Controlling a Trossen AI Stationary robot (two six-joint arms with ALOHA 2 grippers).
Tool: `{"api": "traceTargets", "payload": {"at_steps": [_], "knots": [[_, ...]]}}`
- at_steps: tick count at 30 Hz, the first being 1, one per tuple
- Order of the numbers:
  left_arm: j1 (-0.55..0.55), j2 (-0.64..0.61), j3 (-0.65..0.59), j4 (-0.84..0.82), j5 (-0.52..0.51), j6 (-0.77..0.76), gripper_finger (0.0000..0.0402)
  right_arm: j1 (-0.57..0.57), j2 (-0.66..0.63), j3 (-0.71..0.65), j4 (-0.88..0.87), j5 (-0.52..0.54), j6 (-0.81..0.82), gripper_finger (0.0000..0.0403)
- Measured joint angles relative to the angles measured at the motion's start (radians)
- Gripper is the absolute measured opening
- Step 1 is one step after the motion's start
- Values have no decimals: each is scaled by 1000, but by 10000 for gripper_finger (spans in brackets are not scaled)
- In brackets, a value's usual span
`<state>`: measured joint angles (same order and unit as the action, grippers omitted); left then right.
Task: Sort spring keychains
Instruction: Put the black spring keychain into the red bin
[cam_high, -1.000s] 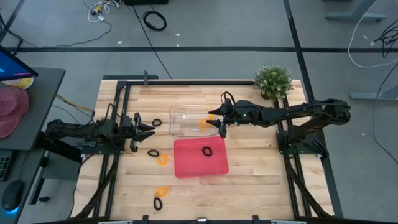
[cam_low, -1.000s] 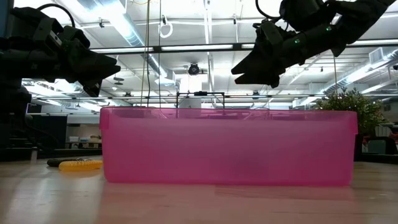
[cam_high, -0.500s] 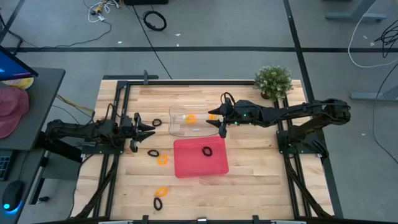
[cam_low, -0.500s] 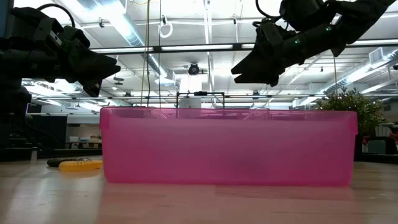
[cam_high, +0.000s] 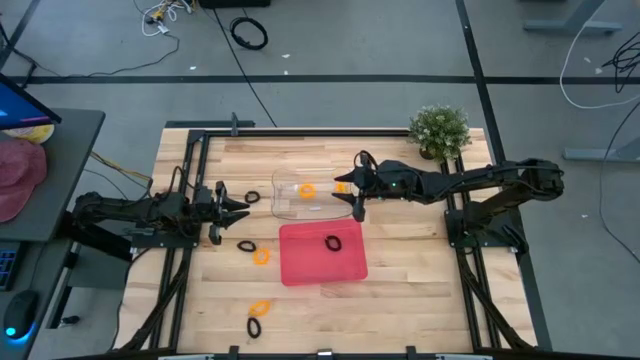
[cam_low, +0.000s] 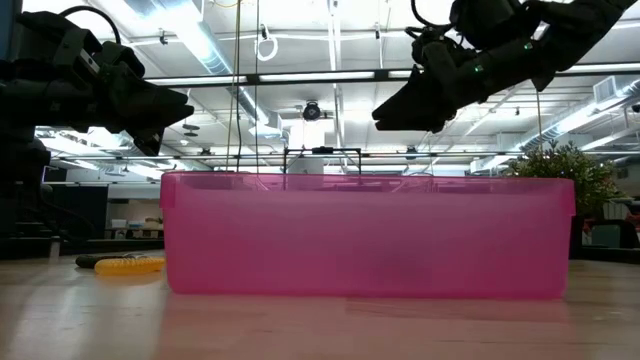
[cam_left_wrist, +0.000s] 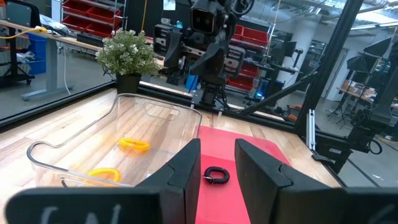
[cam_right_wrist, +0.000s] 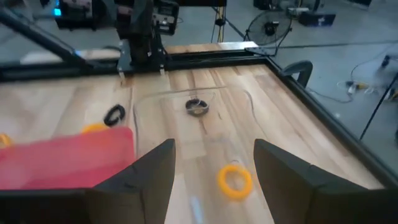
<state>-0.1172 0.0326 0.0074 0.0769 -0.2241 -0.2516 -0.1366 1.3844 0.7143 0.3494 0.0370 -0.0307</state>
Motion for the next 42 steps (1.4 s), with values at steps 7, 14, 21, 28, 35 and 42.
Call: {"api": "traceTargets", "payload": {"at_steps": [7, 14, 21, 28, 35, 42], "knots": [[0, 0, 0, 0, 0, 0, 103, 13, -5, -1, -19, 2, 72, 222], [0, 0, 0, 0, 0, 0, 103, 82, -6, -85, 39, -5, -27, 222], [0, 0, 0, 0, 0, 0, 103, 112, -138, -250, 204, -5, -100, 222], [0, 0, 0, 0, 0, 0, 103, 112, -443, -402, 224, -93, -118, 222], [0, 0, 0, 0, 0, 0, 103, 112, -701, -562, 411, -91, -78, 222], [0, 0, 0, 0, 0, 0, 103, 112, -916, -633, 385, -98, -56, 222]]}}
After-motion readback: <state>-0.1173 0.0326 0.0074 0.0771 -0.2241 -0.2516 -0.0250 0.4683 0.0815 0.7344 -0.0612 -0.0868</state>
